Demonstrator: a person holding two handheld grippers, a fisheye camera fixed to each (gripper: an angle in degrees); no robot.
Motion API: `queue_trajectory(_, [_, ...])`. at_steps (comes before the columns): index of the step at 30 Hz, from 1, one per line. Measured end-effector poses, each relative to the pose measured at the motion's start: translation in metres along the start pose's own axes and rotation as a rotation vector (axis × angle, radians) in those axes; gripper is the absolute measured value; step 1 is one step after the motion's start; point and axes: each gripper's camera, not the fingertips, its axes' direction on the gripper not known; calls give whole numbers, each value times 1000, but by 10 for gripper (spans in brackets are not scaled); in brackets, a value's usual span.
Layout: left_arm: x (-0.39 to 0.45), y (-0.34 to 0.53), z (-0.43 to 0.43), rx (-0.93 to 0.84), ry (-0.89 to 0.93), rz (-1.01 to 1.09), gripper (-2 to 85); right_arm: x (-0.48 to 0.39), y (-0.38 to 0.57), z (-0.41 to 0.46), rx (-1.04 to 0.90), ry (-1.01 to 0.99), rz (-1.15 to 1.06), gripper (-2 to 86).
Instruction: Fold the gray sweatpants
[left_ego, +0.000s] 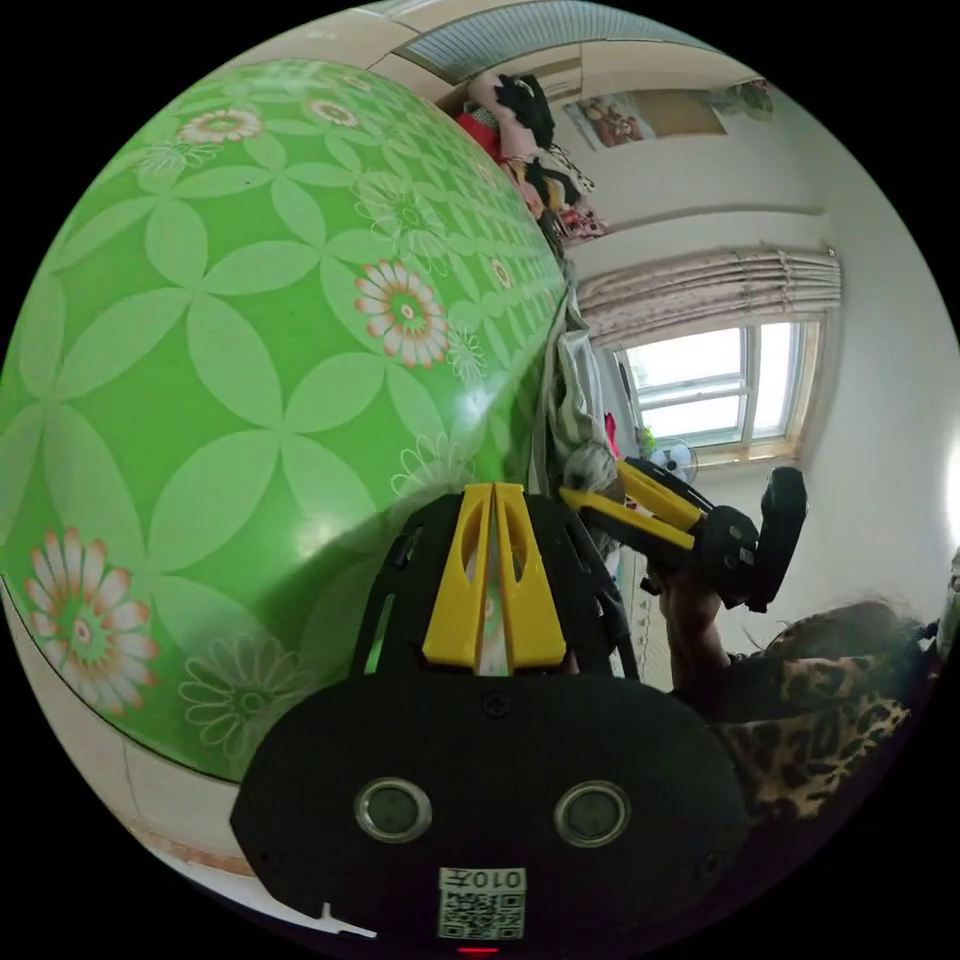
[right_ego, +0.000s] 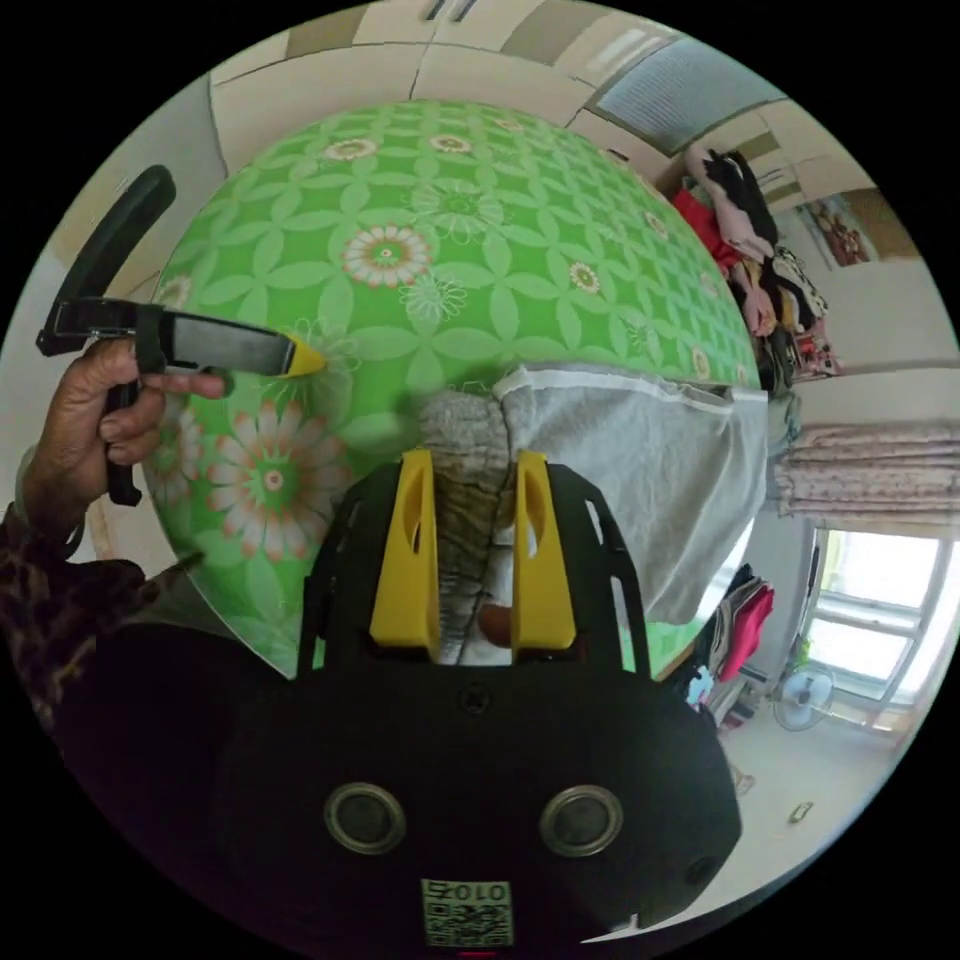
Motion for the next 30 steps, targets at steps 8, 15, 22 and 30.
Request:
queue_trajectory(8, [27, -23, 12, -71, 29, 93, -1, 117, 104, 14, 170, -634, 267, 91])
queue_trajectory(15, [68, -46, 58, -167, -3, 161, -1, 232, 330, 106, 644, -1195, 925, 66])
queue_trajectory(22, [86, -60, 90, -243, -92, 163, -1, 184, 481, 215, 613, -1339, 1377, 96])
queue_trajectory(30, [95, -59, 89, -240, -225, 82, -1, 182, 487, 195, 543, -1266, 1127, 99])
